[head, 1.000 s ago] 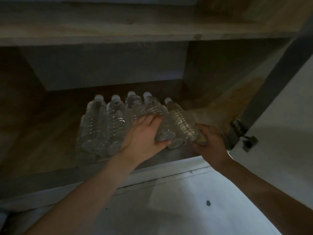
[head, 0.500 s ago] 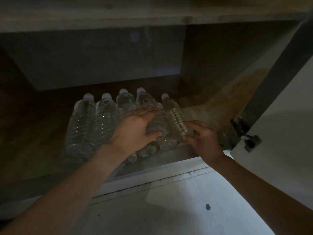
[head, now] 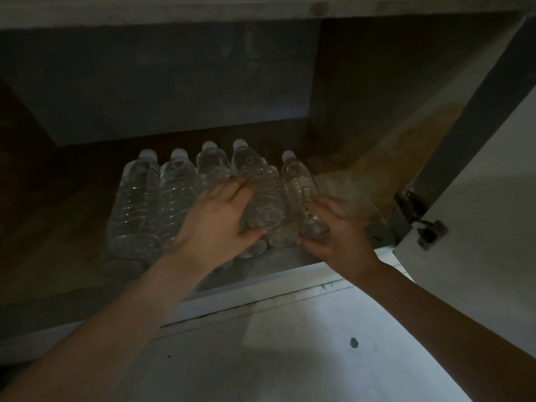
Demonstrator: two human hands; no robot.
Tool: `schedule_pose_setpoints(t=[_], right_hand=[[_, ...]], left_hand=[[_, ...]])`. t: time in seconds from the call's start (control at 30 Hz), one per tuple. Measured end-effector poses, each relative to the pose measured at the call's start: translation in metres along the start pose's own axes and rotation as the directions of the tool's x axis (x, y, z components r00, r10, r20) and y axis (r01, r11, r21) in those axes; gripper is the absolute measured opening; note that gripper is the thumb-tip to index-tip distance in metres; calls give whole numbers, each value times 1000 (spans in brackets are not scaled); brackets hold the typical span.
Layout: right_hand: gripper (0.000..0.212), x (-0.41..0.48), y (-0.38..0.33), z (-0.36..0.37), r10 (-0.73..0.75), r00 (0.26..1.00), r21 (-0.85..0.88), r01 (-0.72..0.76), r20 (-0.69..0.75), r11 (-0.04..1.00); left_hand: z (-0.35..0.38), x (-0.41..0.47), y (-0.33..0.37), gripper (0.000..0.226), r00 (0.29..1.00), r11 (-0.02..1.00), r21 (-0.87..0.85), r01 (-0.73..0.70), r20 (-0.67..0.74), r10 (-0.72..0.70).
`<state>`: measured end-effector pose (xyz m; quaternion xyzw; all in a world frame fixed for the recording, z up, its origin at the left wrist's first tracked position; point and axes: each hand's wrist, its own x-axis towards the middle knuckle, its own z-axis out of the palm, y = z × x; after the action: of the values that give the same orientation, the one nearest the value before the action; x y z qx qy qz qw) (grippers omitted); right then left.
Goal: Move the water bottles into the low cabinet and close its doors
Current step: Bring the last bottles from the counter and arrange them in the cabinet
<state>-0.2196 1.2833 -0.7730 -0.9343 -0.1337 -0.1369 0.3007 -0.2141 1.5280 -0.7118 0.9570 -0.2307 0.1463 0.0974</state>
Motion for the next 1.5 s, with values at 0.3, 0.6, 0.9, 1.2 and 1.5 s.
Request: schedule_pose_setpoints(t=[0.3,0.6,0.9,1.2,1.5], right_hand=[[49,3,-11,28,-40,992,68,48,-119,997],[49,7,-15,33,-2,991,57,10,-134,998],[69,-3,-25,38,-139,971,-21,137,-193,990],[80,-4,-35,51,-14,984,-60,3,-179,998],[78,-2,-39,54,38,974,-46,-49,-223,998]], left_hand=[[0,-5,-8,70,1000,999,-43,-3,-15,2],[4,-4,-9,71,999,1000,3,10,-31,-10],[-3,-38,-4,72,987,990,101,99,-137,-84],[9,-48,-3,97,980,959,228,170,-141,-140],[12,-44,-4,92,972,959,207,191,-178,-155]])
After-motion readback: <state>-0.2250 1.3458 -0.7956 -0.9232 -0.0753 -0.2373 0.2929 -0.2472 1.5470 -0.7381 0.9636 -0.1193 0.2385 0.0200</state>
